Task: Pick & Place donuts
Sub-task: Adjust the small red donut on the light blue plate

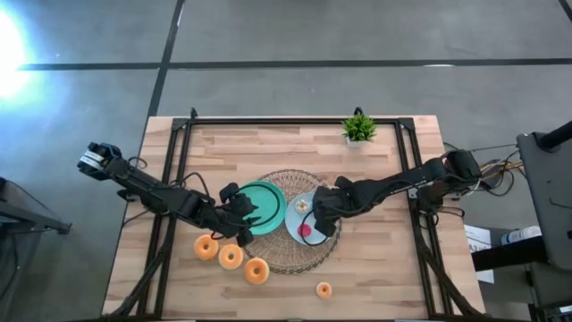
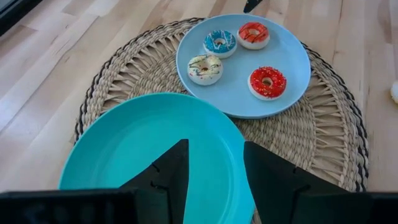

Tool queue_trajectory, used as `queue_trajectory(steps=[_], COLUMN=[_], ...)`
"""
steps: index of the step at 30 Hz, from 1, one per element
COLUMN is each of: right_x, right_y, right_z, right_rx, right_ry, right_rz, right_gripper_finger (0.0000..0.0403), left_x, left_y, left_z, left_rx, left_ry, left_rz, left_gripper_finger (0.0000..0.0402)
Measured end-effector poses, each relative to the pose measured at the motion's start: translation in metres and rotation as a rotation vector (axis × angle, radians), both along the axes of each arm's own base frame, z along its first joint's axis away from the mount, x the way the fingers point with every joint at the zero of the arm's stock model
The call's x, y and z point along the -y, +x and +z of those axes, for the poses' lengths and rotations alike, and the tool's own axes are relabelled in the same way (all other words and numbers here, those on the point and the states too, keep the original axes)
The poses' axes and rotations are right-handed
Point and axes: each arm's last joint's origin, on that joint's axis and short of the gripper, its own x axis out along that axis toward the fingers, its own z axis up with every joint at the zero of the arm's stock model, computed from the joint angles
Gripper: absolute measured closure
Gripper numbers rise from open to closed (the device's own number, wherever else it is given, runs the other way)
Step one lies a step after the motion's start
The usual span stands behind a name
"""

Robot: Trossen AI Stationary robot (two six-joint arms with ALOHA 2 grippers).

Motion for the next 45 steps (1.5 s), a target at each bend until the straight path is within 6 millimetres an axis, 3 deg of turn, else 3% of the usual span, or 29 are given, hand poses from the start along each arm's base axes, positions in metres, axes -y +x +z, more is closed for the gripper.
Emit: queue_trajectory(steps=[6, 12, 21, 26, 33, 45], right_x=[-0.006, -0.013, -0.025, -0.025, -0.024, -0.023], right_y=[0.007, 0.017, 0.023, 0.025, 0.036, 0.047], right_z=[0.002, -0.018, -0.014, -0.022, -0.049, -0.046], right_rx=[0.032, -0.001, 0.042, 0.027, -0.033, 0.087], right_ry=[0.076, 0.192, 0.203, 0.202, 0.303, 0.328], right_rz=[0.103, 0.212, 0.331, 0.328, 0.249, 0.168], right_gripper_finger=[0.0241, 0.0242, 0.0259, 0.0269, 0.0297, 0.0334], left_x=[0.0, 0.0, 0.0, 0.0, 0.0, 0.001], left_y=[0.0, 0.0, 0.0, 0.0, 0.001, 0.002], left_z=[0.0, 0.0, 0.001, 0.001, 0.001, 0.002], left_rx=[0.0, 0.0, 0.007, 0.008, 0.009, 0.027], left_ry=[0.0, 0.0, -0.003, -0.004, -0.004, -0.012], left_rz=[0.0, 0.0, 0.0, 0.0, 0.0, 0.0], left_gripper_finger=[0.0274, 0.0274, 0.0274, 0.0274, 0.0274, 0.0274])
